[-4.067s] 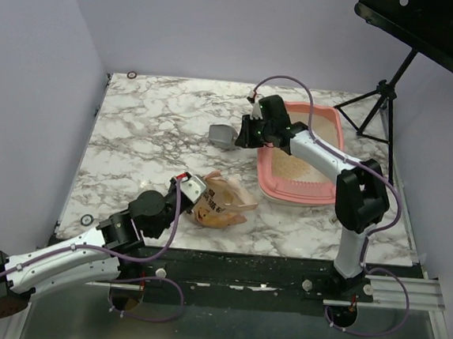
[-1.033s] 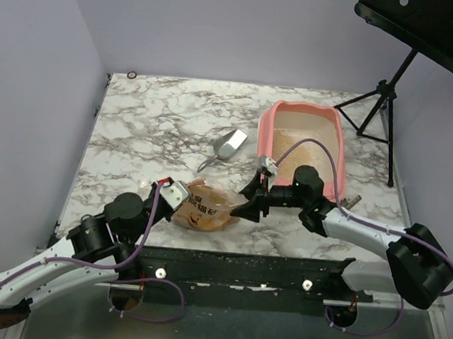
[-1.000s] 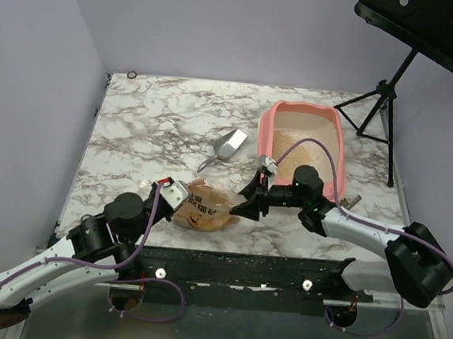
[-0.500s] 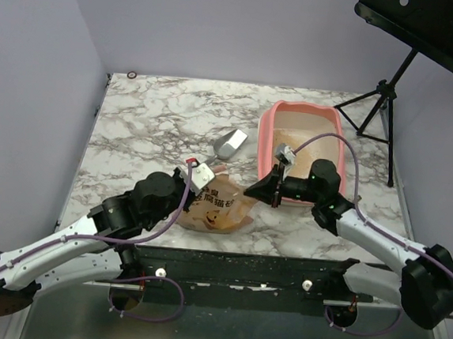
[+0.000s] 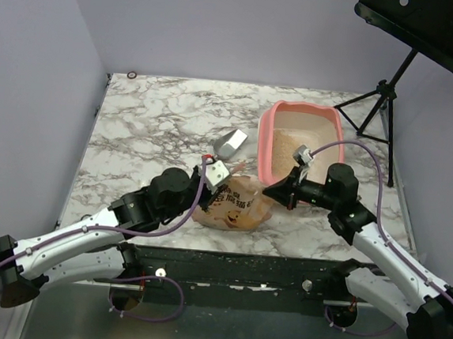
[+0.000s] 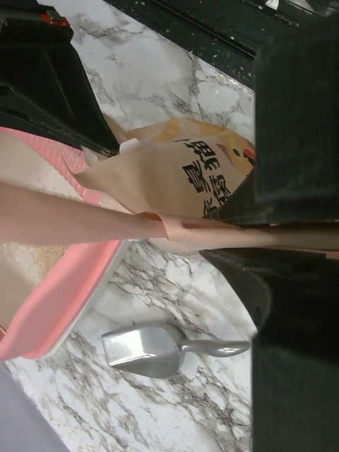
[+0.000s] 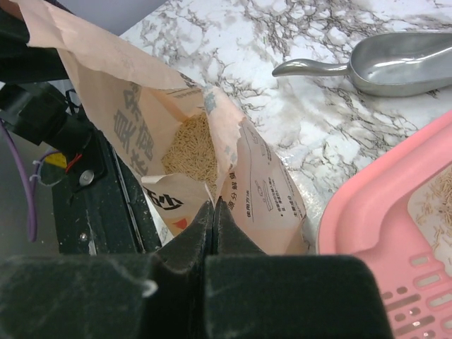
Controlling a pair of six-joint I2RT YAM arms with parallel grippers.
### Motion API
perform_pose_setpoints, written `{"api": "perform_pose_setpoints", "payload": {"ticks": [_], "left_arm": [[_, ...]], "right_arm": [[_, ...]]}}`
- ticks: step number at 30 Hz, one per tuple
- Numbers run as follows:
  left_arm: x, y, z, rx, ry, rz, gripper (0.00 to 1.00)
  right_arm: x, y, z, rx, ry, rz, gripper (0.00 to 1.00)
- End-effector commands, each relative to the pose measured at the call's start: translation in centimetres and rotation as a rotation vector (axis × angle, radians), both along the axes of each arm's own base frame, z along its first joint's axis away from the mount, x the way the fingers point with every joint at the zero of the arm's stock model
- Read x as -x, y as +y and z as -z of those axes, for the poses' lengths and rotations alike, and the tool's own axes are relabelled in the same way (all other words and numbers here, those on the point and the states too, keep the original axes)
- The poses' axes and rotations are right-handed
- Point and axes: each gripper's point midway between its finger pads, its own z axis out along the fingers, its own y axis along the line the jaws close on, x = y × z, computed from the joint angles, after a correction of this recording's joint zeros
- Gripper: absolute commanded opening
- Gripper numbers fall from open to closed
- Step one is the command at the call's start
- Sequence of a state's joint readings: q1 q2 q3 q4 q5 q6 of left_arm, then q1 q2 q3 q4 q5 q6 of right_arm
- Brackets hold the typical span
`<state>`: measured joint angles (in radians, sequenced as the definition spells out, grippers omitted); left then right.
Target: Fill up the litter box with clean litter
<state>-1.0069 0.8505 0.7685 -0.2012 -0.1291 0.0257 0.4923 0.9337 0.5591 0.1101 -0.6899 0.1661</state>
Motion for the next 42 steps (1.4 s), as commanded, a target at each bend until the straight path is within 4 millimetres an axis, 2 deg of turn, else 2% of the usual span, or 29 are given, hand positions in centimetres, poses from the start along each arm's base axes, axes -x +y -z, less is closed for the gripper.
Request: {"api": "perform_pose_setpoints", "payload": {"ticks": [1, 3, 4, 8, 11, 15, 20, 28, 37, 42], "left_arm": [[1.3, 0.6, -2.1, 0.215, 0.008, -0.002, 0.35], [1.7, 2.2, -1.9, 0.276, 0.014, -0.039, 0.47], [1.9, 3.0, -1.7, 0.3, 0.015, -0.058, 0.5], [1.8, 5.9, -1.1, 0.378, 0.028, -0.178, 0.56], [1.7, 6.9, -0.3, 0.419, 0.049, -0.234, 0.56], [1.5, 7.2, 2.6, 0.462, 0.117, -0.288, 0.56], [1.1, 7.7, 4.1, 0.58, 0.099, -0.322, 0.57], [1.8, 6.3, 4.1, 0.667, 0.036, -0.211, 0.57], [4.9, 5.1, 3.0, 0.729, 0.02, -0.006, 0.63], [5.7, 4.4, 4.1, 0.683, 0.048, 0.047, 0.68]], "right_arm": [[0.5, -0.8, 0.5, -0.005, 0.022, 0.046, 0.0], [0.8, -0.9, 0.6, -0.009, 0.025, 0.044, 0.0], [0.9, -1.0, 0.6, -0.011, 0.028, 0.05, 0.0], [1.0, -1.2, 0.6, -0.019, 0.025, 0.064, 0.0], [1.1, -1.3, 0.5, -0.025, 0.024, 0.068, 0.0], [1.3, -1.2, 0.4, -0.039, 0.03, 0.065, 0.0], [1.4, -1.3, 0.3, -0.054, 0.02, 0.068, 0.0], [2.0, -1.3, 0.0, -0.1, 0.02, 0.068, 0.0], [1.6, -2.1, -0.4, -0.126, 0.048, 0.154, 0.0], [0.9, -3.3, 0.1, -0.112, 0.113, 0.269, 0.0]]}}
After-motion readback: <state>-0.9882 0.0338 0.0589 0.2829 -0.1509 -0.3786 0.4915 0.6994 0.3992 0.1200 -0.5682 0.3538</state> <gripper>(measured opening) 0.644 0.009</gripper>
